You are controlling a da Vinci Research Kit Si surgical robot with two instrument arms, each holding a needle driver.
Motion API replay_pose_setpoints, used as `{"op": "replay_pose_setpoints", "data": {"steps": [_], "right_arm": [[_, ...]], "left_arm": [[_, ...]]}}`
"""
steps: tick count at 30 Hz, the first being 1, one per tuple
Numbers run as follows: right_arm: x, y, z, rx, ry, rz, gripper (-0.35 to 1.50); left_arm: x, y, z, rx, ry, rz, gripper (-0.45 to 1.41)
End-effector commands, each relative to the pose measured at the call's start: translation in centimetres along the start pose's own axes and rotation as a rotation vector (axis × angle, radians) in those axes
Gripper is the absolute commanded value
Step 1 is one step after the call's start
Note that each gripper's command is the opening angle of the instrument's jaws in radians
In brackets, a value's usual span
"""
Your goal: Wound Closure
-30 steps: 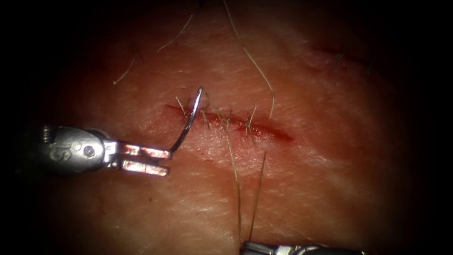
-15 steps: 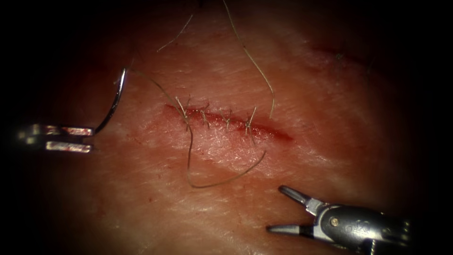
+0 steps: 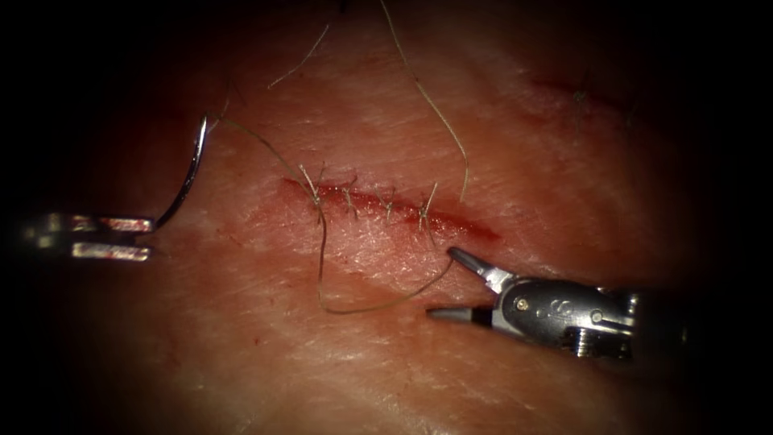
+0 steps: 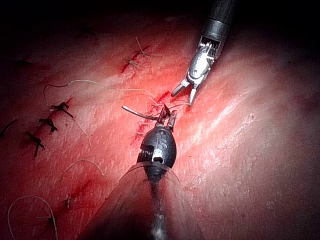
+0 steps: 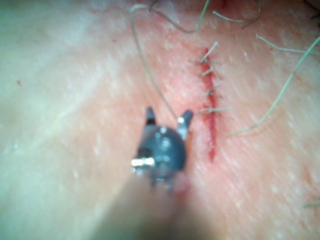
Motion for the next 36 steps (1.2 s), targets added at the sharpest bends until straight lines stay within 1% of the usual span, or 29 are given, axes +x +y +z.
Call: {"op": "replay_pose_setpoints", "data": {"steps": [1, 2, 4, 5, 6, 11, 15, 17, 18, 20, 22, 23, 29, 30, 36], "right_arm": [[-0.12, -0.05, 0.17, 0.005, -0.017, -0.027, 0.95], [-0.12, -0.05, 0.17, 0.005, -0.017, -0.027, 0.95], [-0.18, -0.07, 0.18, 0.039, -0.033, -0.065, 0.04], [-0.18, -0.07, 0.18, 0.039, -0.033, -0.065, 0.04], [-0.21, -0.07, 0.16, 0.043, -0.034, -0.067, -0.35], [-0.24, -0.08, 0.02, 0.054, -0.029, -0.072, -0.35], [-0.18, -0.27, -0.27, 0.084, -0.030, -0.081, -0.35], [-0.07, -0.49, -0.46, 0.105, -0.023, -0.077, -0.35], [-0.07, -0.49, -0.46, 0.105, -0.023, -0.077, -0.35], [0.12, -0.78, -0.63, 0.127, -0.009, -0.077, -0.35], [0.21, -0.90, -0.69, 0.137, 0.000, -0.069, -0.35], [0.21, -0.90, -0.69, 0.137, 0.000, -0.069, -0.35], [0.53, -1.28, -0.83, 0.161, 0.026, -0.075, -0.35], [0.62, -1.38, -0.86, 0.169, 0.032, -0.077, -0.35], [0.72, -1.52, -0.89, 0.175, 0.036, -0.082, -0.35]], "left_arm": [[-0.05, 0.02, 0.07, -0.001, 0.001, -0.002, -0.45], [-0.05, 0.02, 0.07, -0.001, 0.001, -0.002, -0.45], [-0.05, 0.02, 0.07, -0.004, 0.002, -0.002, -0.45], [-0.05, 0.02, 0.07, -0.004, 0.002, -0.002, -0.45], [-0.05, 0.02, 0.07, -0.004, 0.002, -0.002, -0.45], [-0.05, -0.01, 0.06, -0.002, 0.007, -0.004, -0.45], [-0.07, -0.04, 0.05, 0.000, 0.013, -0.005, -0.45], [-0.09, -0.04, 0.05, -0.001, 0.013, -0.003, -0.45], [-0.09, -0.04, 0.05, -0.001, 0.013, -0.003, -0.45], [-0.13, -0.02, 0.04, 0.000, 0.013, 0.000, -0.45], [-0.14, 0.00, 0.02, 0.001, 0.012, 0.002, -0.45], [-0.14, 0.00, 0.02, 0.001, 0.012, 0.002, -0.45], [-0.20, 0.09, -0.06, 0.004, 0.016, 0.003, -0.45], [-0.22, 0.10, -0.08, 0.007, 0.013, 0.005, -0.45], [-0.26, 0.13, -0.08, 0.012, 0.011, 0.002, -0.45]]}}
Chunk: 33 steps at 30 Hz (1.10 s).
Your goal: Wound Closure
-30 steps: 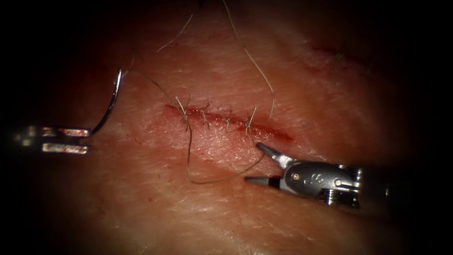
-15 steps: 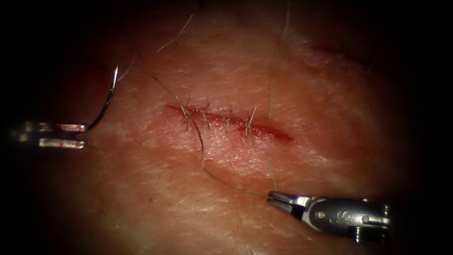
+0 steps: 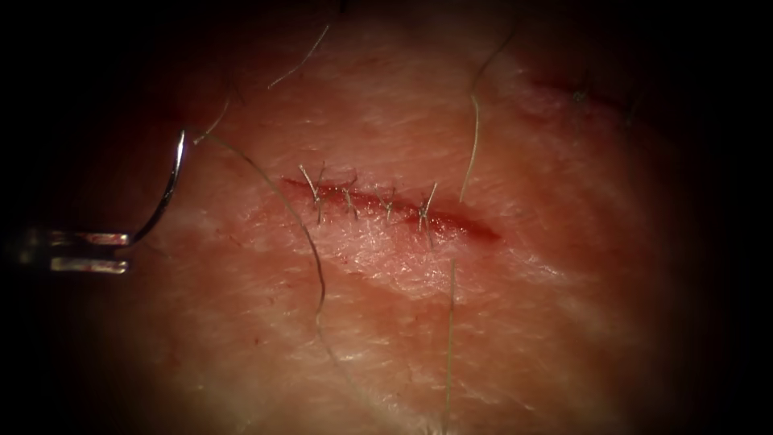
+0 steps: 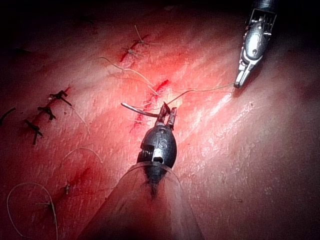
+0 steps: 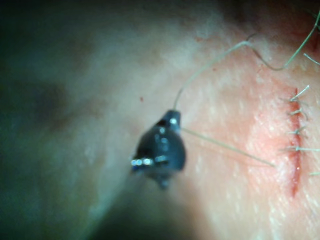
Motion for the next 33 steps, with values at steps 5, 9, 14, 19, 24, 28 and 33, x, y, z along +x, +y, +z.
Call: {"op": "replay_pose_setpoints", "data": {"steps": [5, 9, 14, 19, 24, 28, 33], "right_arm": [[0.00, -0.16, 0.10, 0.020, 0.016, 0.030, -0.35], [0.18, -0.39, 0.17, 0.070, 0.047, 0.058, -0.35], [0.50, -0.50, 0.27, 0.084, 0.068, 0.083, 0.74], [0.49, -0.28, 0.12, 0.015, 0.067, 0.110, 1.30], [0.23, 0.22, -0.23, -0.037, 0.052, 0.093, 1.30], [-0.08, 0.57, -0.29, -0.098, 0.010, 0.069, 1.28], [-0.50, 0.95, -0.10, -0.148, -0.025, 0.038, 1.26]], "left_arm": [[-0.08, 0.03, 0.06, -0.001, -0.001, 0.000, -0.45], [-0.09, 0.02, 0.04, 0.005, -0.005, -0.001, -0.45], [-0.11, -0.02, -0.04, 0.024, -0.017, -0.002, -0.45], [-0.13, -0.10, -0.24, 0.052, -0.019, -0.011, -0.45], [-0.16, -0.21, -0.57, 0.097, -0.019, -0.026, -0.45], [-0.20, -0.23, -0.68, 0.126, -0.032, -0.030, -0.45], [-0.21, -0.21, -0.65, 0.129, -0.031, -0.036, -0.45]]}}
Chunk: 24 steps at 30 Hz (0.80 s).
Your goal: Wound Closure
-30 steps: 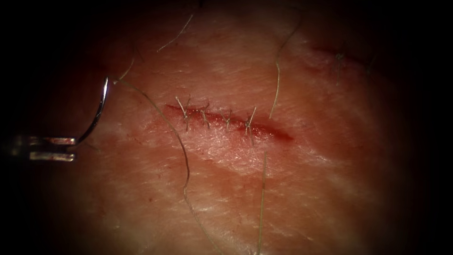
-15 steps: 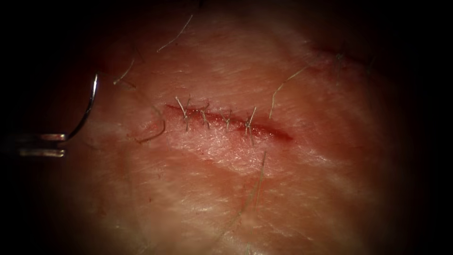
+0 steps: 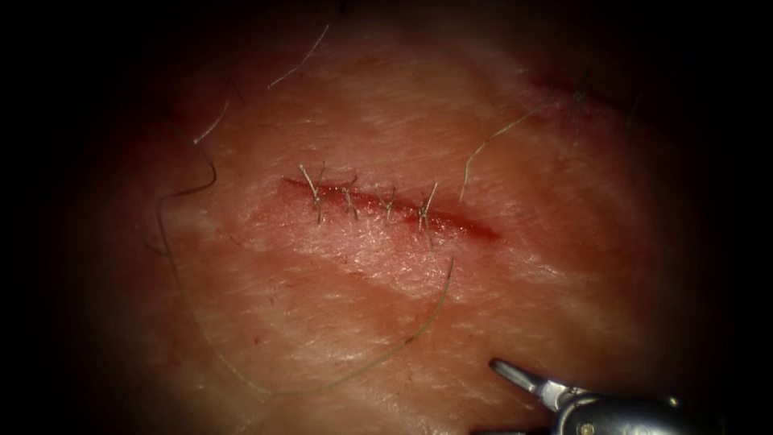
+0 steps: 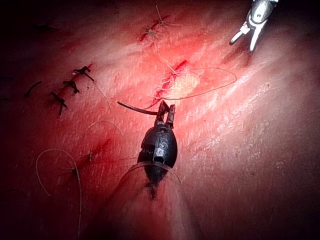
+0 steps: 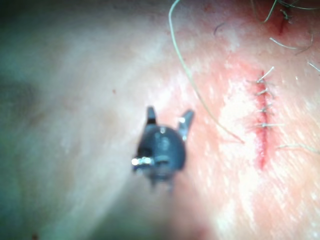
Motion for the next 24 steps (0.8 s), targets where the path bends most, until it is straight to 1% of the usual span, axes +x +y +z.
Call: {"op": "replay_pose_setpoints", "data": {"steps": [1, 2, 3, 5, 6, 8, 10, 14, 16, 18, 24], "right_arm": [[-0.20, 0.10, 0.19, -0.015, -0.007, -0.008, 1.26], [-0.31, 0.18, 0.28, -0.028, -0.018, -0.020, 1.26], [-0.31, 0.18, 0.28, -0.028, -0.018, -0.020, 1.26], [-0.44, 0.28, 0.41, -0.042, -0.029, -0.038, 1.25], [-0.44, 0.28, 0.41, -0.042, -0.029, -0.038, 1.25], [-0.51, 0.33, 0.50, -0.051, -0.037, -0.050, 1.25], [-0.52, 0.32, 0.56, -0.050, -0.050, -0.070, 1.25], [-0.51, 0.27, 0.65, -0.041, -0.048, -0.095, 1.25], [-0.50, 0.22, 0.78, -0.028, -0.051, -0.120, 1.25], [-0.50, 0.20, 0.84, -0.026, -0.051, -0.127, 1.25], [-0.52, 0.24, 0.93, -0.036, -0.053, -0.131, 1.25]], "left_arm": [[-0.07, 0.03, 0.10, -0.006, 0.002, -0.002, -0.45], [-0.07, 0.05, 0.12, -0.008, 0.005, -0.001, -0.45], [-0.07, 0.05, 0.12, -0.008, 0.005, -0.001, -0.45], [-0.08, 0.06, 0.13, -0.009, 0.006, -0.001, -0.45], [-0.08, 0.06, 0.13, -0.009, 0.006, -0.001, -0.45], [-0.09, 0.06, 0.14, -0.009, 0.006, 0.001, -0.45], [-0.10, 0.07, 0.14, -0.011, 0.008, -0.004, -0.45], [-0.11, 0.08, 0.14, -0.010, 0.007, -0.004, -0.45], [-0.11, 0.08, 0.16, -0.014, 0.010, -0.004, -0.45], [-0.11, 0.08, 0.16, -0.014, 0.010, -0.004, -0.45], [-0.10, 0.08, 0.16, -0.013, 0.010, -0.004, -0.45]]}}
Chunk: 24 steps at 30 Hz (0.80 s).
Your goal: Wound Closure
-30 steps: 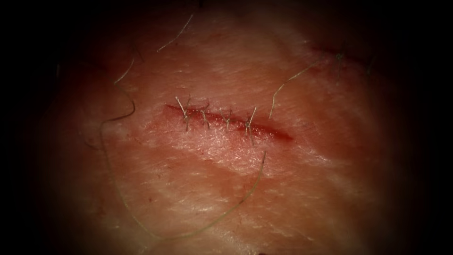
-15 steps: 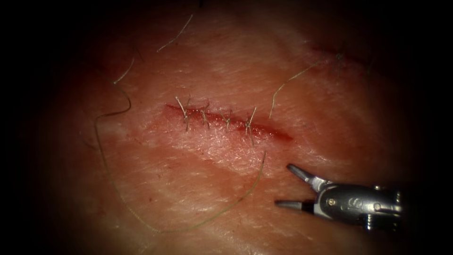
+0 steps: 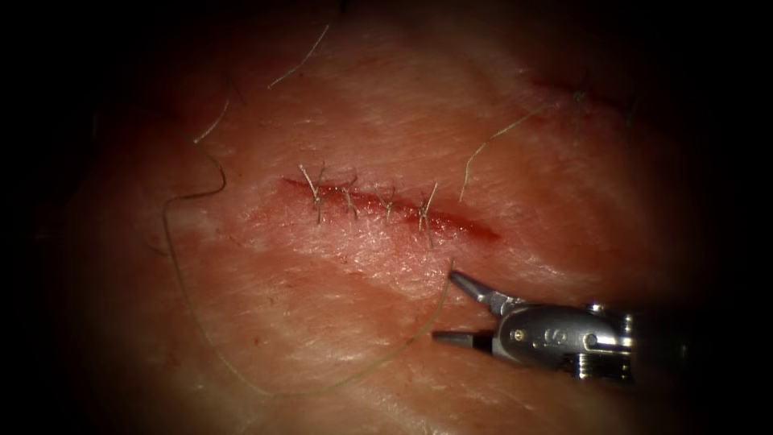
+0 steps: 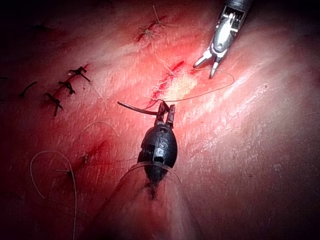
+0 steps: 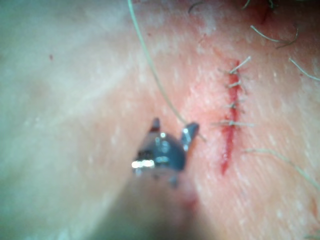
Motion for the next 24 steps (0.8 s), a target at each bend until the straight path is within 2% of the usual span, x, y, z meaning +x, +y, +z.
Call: {"op": "replay_pose_setpoints", "data": {"steps": [1, 10, 16, 17, 18, 19, 20, 21, 24], "right_arm": [[-0.01, -0.02, 0.09, -0.003, 0.009, 0.004, 1.23], [0.02, 0.01, 0.09, -0.038, 0.020, 0.006, 1.20], [0.10, -0.03, 0.19, -0.041, 0.020, -0.003, 1.18], [0.12, -0.04, 0.23, -0.038, 0.027, -0.003, 1.10], [0.12, -0.05, 0.24, -0.022, 0.034, -0.010, 0.90], [0.11, -0.05, 0.24, 0.000, 0.042, -0.023, 0.53], [0.10, -0.06, 0.22, 0.014, 0.042, -0.031, 0.04], [0.09, -0.07, 0.20, 0.030, 0.033, -0.040, -0.35], [0.02, -0.13, 0.09, 0.065, 0.017, -0.058, -0.35]], "left_arm": [[-0.06, 0.03, 0.07, -0.002, 0.000, -0.002, -0.45], [-0.06, 0.03, 0.13, -0.008, 0.006, -0.002, -0.45], [-0.07, 0.04, 0.15, -0.009, 0.007, -0.002, -0.45], [-0.07, 0.04, 0.15, -0.009, 0.007, -0.001, -0.45], [-0.07, 0.05, 0.15, -0.012, 0.008, -0.001, -0.45], [-0.07, 0.05, 0.15, -0.012, 0.008, -0.001, -0.45], [-0.07, 0.05, 0.15, -0.012, 0.008, -0.001, -0.45], [-0.07, 0.05, 0.15, -0.012, 0.008, -0.001, -0.45], [-0.07, 0.05, 0.15, -0.012, 0.009, -0.001, -0.45]]}}
